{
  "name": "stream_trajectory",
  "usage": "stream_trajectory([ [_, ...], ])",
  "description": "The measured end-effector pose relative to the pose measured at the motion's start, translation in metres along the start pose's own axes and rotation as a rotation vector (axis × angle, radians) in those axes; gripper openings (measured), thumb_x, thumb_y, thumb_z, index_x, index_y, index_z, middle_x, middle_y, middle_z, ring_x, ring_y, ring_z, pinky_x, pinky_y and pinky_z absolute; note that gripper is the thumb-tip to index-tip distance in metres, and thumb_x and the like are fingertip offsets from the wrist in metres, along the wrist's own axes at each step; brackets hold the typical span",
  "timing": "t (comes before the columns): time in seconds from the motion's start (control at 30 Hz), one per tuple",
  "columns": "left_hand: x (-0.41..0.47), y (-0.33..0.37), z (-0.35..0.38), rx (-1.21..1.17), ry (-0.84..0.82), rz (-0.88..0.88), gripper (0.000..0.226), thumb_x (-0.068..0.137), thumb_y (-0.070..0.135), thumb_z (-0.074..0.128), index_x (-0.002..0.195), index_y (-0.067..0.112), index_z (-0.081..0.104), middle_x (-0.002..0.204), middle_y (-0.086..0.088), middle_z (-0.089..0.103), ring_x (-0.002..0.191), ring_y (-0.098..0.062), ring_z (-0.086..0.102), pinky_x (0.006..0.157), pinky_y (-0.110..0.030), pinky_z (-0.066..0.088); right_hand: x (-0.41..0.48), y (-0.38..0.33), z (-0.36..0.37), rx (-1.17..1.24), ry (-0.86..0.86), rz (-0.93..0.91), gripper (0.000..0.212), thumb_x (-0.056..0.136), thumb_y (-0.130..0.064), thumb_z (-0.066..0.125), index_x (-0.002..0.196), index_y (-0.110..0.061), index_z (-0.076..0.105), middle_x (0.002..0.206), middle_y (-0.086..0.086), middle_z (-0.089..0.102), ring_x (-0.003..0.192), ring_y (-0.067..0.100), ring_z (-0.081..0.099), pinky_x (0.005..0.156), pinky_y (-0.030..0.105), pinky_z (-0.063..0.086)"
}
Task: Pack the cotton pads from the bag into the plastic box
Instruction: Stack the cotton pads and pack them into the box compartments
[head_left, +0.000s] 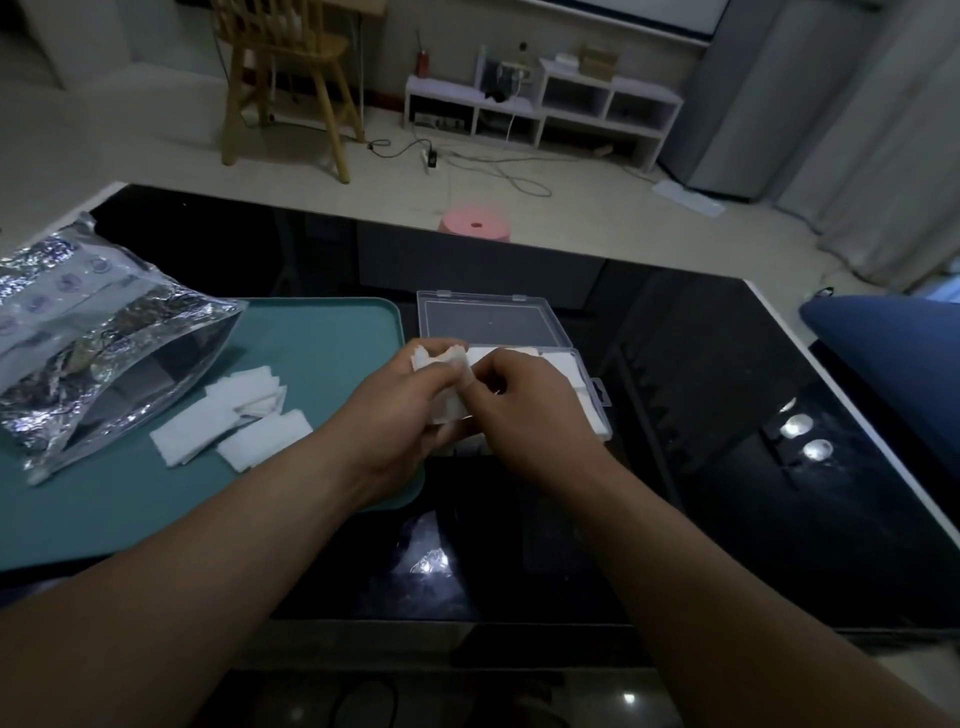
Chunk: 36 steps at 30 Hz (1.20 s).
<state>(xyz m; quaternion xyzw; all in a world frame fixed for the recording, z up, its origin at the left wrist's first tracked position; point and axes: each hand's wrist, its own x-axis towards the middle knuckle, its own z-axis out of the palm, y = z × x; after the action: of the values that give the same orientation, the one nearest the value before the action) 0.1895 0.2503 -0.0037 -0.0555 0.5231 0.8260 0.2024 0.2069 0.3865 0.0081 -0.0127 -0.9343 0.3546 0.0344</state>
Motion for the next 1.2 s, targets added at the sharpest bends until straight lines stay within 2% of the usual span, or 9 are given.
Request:
stream_trajectory([
  [0.13, 0.003, 0.001, 0.005, 0.033, 0.061, 0.033, 0.033, 0.100, -0.005, 0.042, 0.122, 0.012, 0.060, 0.116, -0.017, 0.067, 0.091, -0.026, 0.074, 0.073, -0.035, 0.063, 0.009, 0.009, -0.008, 0.170, 0.054, 0.082, 0.015, 0.103, -0.029, 0.061, 0.099, -0.021, 0.073, 0.087, -0.007, 0.072, 0.076, 0.004, 0.066, 0.061, 0.018, 0.045],
  [0.27, 0.012, 0.003, 0.005, -0.007, 0.121, 0.039, 0.032, 0.101, -0.005, 0.039, 0.123, 0.009, 0.058, 0.117, -0.024, 0.064, 0.088, -0.033, 0.073, 0.071, -0.038, 0.063, 0.034, 0.044, -0.043, 0.245, 0.333, 0.193, 0.012, 0.098, -0.023, 0.069, 0.108, -0.018, 0.070, 0.095, -0.005, 0.070, 0.088, 0.013, 0.068, 0.083, 0.038, 0.057],
  [0.37, 0.017, 0.004, 0.006, -0.018, 0.129, 0.027, 0.032, 0.101, -0.004, 0.040, 0.123, 0.009, 0.058, 0.116, -0.024, 0.064, 0.087, -0.033, 0.072, 0.071, -0.039, 0.062, 0.044, 0.077, -0.058, 0.151, 0.396, 0.281, 0.017, 0.093, -0.024, 0.071, 0.108, -0.019, 0.067, 0.096, -0.010, 0.066, 0.093, 0.015, 0.067, 0.092, 0.047, 0.058],
  [0.53, 0.021, 0.008, 0.006, -0.102, 0.161, -0.012, 0.034, 0.098, -0.004, 0.041, 0.126, 0.005, 0.058, 0.111, -0.024, 0.063, 0.086, -0.034, 0.070, 0.072, -0.043, 0.064, 0.054, 0.094, -0.046, 0.004, 0.310, 0.297, 0.018, 0.094, -0.029, 0.072, 0.109, -0.025, 0.064, 0.104, -0.008, 0.066, 0.094, 0.014, 0.063, 0.082, 0.036, 0.053],
  [0.7, 0.023, 0.014, 0.002, -0.152, 0.206, -0.026, 0.032, 0.100, 0.000, 0.041, 0.126, 0.002, 0.059, 0.107, -0.023, 0.063, 0.086, -0.034, 0.070, 0.066, -0.040, 0.064, 0.059, 0.100, -0.035, -0.172, 0.253, 0.277, 0.016, 0.097, -0.034, 0.067, 0.110, -0.028, 0.063, 0.105, -0.008, 0.065, 0.093, 0.015, 0.063, 0.081, 0.039, 0.055],
  [0.83, 0.023, 0.012, 0.000, -0.142, 0.199, -0.036, 0.033, 0.099, 0.000, 0.040, 0.125, 0.003, 0.059, 0.102, -0.021, 0.062, 0.084, -0.033, 0.069, 0.067, -0.040, 0.064, 0.060, 0.100, -0.028, -0.296, 0.268, 0.225, 0.012, 0.098, -0.031, 0.064, 0.110, -0.027, 0.061, 0.101, -0.005, 0.067, 0.087, 0.017, 0.062, 0.070, 0.035, 0.050],
  [0.97, 0.021, 0.013, 0.000, -0.163, 0.148, -0.069, 0.025, 0.100, 0.009, 0.050, 0.123, 0.004, 0.060, 0.112, -0.024, 0.063, 0.093, -0.036, 0.071, 0.070, -0.041, 0.063, 0.059, 0.094, -0.028, -0.423, 0.343, 0.146, 0.020, 0.092, -0.023, 0.069, 0.109, -0.021, 0.059, 0.109, 0.002, 0.061, 0.096, 0.022, 0.057, 0.080, 0.043, 0.055],
  [1.07, 0.017, 0.015, -0.002, -0.203, 0.066, -0.113, 0.027, 0.100, 0.022, 0.054, 0.118, 0.003, 0.061, 0.116, -0.025, 0.061, 0.096, -0.038, 0.070, 0.079, -0.047, 0.063, 0.054, 0.064, -0.028, -0.264, 0.327, 0.062, 0.013, 0.096, -0.029, 0.068, 0.104, -0.022, 0.061, 0.100, -0.005, 0.062, 0.088, 0.014, 0.060, 0.076, 0.035, 0.055],
  [1.2, 0.016, 0.013, -0.006, -0.220, -0.054, -0.119, 0.040, 0.107, 0.038, 0.041, 0.127, 0.008, 0.056, 0.127, -0.028, 0.063, 0.103, -0.037, 0.069, 0.089, -0.052, 0.060, 0.027, 0.009, -0.019, 0.113, 0.000, -0.082, 0.022, 0.100, -0.045, 0.064, 0.104, -0.024, 0.069, 0.091, -0.009, 0.069, 0.081, 0.003, 0.065, 0.071, 0.023, 0.049],
])
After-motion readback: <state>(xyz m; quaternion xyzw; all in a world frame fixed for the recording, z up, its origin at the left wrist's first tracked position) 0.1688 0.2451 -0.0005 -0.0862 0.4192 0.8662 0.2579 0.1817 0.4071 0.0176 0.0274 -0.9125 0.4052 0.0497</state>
